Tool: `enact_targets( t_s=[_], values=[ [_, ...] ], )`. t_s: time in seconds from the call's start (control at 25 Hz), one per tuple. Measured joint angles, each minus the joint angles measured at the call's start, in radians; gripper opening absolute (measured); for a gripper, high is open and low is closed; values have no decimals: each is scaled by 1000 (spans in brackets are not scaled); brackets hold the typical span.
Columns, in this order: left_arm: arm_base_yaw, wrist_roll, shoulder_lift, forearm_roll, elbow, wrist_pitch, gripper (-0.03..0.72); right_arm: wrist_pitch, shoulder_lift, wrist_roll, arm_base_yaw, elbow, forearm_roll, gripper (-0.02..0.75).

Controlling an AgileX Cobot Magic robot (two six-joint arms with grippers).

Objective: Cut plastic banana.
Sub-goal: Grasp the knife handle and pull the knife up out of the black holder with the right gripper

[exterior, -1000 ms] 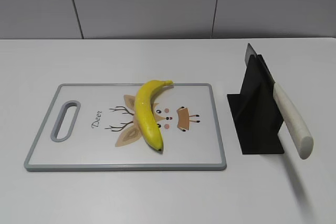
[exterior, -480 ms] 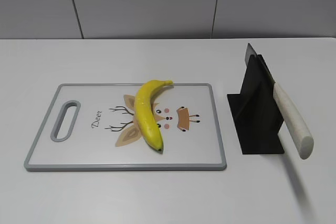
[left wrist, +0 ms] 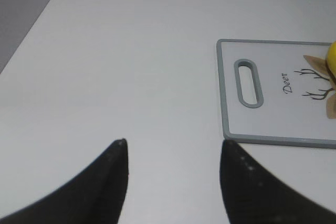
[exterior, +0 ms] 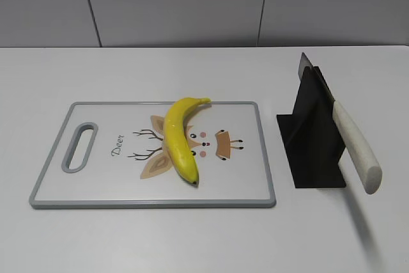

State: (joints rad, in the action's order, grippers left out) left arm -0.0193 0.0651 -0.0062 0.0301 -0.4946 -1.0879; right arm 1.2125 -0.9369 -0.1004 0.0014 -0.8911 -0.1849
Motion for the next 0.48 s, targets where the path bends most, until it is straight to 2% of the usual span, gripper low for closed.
enact_targets(
  t_s=[0.28, 0.48],
  values=[
    [0, 0, 0, 0, 0, 0, 543, -1, -248, 1, 20, -131, 5, 546],
    [0, 0, 0, 0, 0, 0, 543, -2, -371, 39, 135, -188, 12, 536]
  ],
)
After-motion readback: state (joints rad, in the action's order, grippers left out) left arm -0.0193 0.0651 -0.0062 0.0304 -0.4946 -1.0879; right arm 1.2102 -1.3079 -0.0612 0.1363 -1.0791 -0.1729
